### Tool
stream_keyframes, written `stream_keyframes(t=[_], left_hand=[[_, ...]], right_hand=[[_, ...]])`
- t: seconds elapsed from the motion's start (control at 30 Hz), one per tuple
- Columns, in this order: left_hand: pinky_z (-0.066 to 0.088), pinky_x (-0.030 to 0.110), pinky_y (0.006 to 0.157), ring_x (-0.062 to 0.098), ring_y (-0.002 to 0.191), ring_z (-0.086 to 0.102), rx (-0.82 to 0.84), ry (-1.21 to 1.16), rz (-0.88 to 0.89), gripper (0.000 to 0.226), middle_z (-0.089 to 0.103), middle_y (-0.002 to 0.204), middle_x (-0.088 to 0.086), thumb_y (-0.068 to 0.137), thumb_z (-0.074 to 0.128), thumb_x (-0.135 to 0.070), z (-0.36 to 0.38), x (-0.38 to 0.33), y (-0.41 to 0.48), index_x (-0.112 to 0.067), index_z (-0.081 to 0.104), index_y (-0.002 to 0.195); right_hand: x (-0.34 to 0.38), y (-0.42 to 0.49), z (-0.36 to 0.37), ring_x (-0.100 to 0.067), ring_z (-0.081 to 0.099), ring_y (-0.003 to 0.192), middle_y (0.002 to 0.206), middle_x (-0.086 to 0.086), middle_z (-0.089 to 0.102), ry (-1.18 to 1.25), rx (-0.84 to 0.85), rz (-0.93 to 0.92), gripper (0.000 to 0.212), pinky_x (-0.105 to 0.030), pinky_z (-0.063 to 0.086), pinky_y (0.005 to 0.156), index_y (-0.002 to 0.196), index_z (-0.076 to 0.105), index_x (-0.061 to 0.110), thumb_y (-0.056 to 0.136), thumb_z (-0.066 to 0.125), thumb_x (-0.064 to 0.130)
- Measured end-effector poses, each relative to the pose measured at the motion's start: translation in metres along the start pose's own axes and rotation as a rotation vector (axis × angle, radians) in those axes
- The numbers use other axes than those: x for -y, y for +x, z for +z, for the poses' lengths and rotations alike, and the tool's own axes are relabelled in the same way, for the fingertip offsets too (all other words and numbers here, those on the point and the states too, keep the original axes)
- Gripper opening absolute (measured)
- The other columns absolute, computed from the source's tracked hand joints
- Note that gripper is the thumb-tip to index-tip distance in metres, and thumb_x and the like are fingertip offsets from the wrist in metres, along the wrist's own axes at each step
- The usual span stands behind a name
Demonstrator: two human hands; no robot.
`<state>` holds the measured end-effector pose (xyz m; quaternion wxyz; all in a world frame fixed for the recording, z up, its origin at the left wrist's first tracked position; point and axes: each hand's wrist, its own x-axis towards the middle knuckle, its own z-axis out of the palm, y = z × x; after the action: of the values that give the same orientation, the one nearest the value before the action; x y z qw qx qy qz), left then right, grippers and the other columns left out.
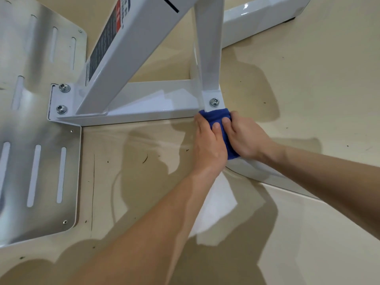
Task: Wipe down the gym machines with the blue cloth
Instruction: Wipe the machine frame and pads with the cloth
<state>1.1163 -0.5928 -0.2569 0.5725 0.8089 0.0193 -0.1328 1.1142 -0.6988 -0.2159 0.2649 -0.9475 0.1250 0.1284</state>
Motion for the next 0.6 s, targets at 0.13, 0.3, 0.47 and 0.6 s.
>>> stream_keyframes(t=[0.13, 0.3, 0.47, 0.6], left_hand=[[0.042, 0.037, 0.097, 0.023, 0.115, 0.053, -0.033, 0.190, 0.008, 0.057, 0.050, 0.136, 0.002, 0.098, 0.020, -0.048, 0.005, 0.013, -0.019, -0.019, 0.022, 0.147], [0.016, 0.027, 0.117, 0.019, 0.147, 0.020, 0.117, 0.083, -0.142, 0.065, 0.012, 0.163, 0.005, 0.106, 0.027, -0.036, 0.021, 0.000, -0.064, -0.012, -0.008, 0.156], [0.032, 0.042, 0.111, 0.029, 0.136, 0.040, -0.019, 0.096, -0.166, 0.059, 0.037, 0.153, 0.013, 0.104, 0.027, -0.037, 0.018, 0.004, -0.023, -0.008, 0.015, 0.154], [0.041, 0.033, 0.087, 0.027, 0.109, 0.056, -0.045, 0.088, -0.077, 0.040, 0.059, 0.124, 0.006, 0.103, 0.030, -0.035, 0.006, 0.003, -0.002, -0.014, 0.038, 0.136]], right_hand=[[-0.012, -0.019, 0.000, -0.031, 0.048, 0.072, 0.080, -0.005, 0.054, -0.147, 0.053, -0.014, 0.034, -0.038, 0.032, 0.066, 0.090, 0.040, 0.015, 0.105, 0.026, 0.042], [-0.030, -0.048, -0.009, -0.028, 0.048, 0.071, 0.084, -0.002, 0.055, -0.341, 0.088, -0.062, 0.029, -0.038, 0.030, 0.064, 0.099, 0.040, 0.015, 0.105, 0.025, 0.040], [-0.009, -0.019, -0.004, -0.032, 0.049, 0.078, 0.087, -0.008, 0.053, -0.134, 0.072, -0.013, 0.032, -0.036, 0.030, 0.068, 0.098, 0.043, 0.009, 0.106, 0.029, 0.037], [0.001, -0.005, -0.002, -0.031, 0.051, 0.080, 0.092, -0.011, 0.058, -0.017, 0.051, 0.008, 0.033, -0.034, 0.029, 0.067, 0.098, 0.045, 0.009, 0.107, 0.030, 0.036]])
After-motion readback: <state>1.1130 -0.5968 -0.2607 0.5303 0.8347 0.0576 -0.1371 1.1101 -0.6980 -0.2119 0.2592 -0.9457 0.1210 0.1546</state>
